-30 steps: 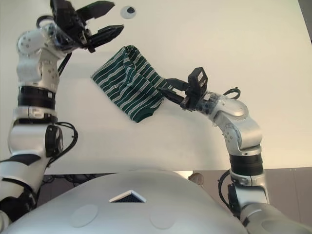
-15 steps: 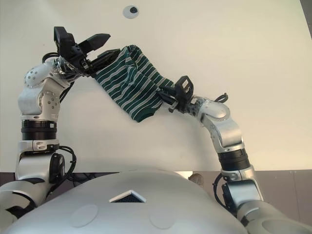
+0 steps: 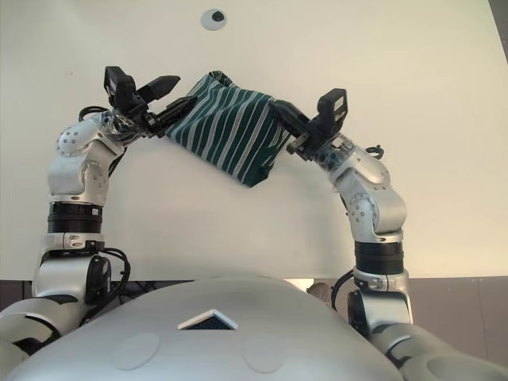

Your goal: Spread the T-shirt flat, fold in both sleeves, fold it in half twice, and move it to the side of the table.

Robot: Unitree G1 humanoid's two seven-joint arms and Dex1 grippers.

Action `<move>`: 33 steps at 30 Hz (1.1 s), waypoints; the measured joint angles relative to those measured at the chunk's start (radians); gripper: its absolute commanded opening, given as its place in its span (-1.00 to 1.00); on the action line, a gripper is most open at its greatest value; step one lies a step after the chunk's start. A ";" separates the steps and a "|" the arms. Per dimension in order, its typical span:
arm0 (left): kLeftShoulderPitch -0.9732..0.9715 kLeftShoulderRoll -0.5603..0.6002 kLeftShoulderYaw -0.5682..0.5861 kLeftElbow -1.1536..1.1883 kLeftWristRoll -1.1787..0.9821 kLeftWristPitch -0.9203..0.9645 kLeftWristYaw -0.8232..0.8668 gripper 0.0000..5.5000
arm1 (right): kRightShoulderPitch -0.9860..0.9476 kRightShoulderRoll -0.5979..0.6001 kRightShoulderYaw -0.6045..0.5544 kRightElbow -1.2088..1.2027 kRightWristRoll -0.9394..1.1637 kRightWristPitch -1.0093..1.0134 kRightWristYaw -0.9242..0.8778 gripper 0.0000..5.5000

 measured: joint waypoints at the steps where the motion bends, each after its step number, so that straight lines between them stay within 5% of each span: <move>1: -0.001 -0.014 -0.008 0.025 0.026 -0.020 0.028 0.09 | -0.011 0.021 -0.017 0.043 -0.006 -0.012 -0.024 -0.99; 9: -0.071 -0.161 -0.135 0.254 0.250 -0.153 0.258 0.09 | -0.202 0.031 0.018 0.536 -0.223 -0.235 -0.101 -0.99; 17: -0.211 -0.184 -0.137 0.482 0.340 -0.222 0.454 0.09 | -0.392 0.021 0.099 0.861 -0.464 -0.468 -0.194 -0.99; 21: -0.215 -0.205 -0.092 0.513 0.300 -0.249 0.461 0.09 | -0.430 0.007 0.135 0.949 -0.618 -0.559 -0.390 -0.74; 28: -0.233 -0.243 -0.022 0.541 0.243 -0.262 0.459 0.09 | -0.333 -0.048 -0.045 0.710 -0.479 -0.639 -0.462 -0.74; 33: -0.214 -0.306 0.110 0.252 0.002 -0.277 0.396 0.09 | -0.331 0.068 0.037 0.447 -0.276 -0.401 -0.244 -0.74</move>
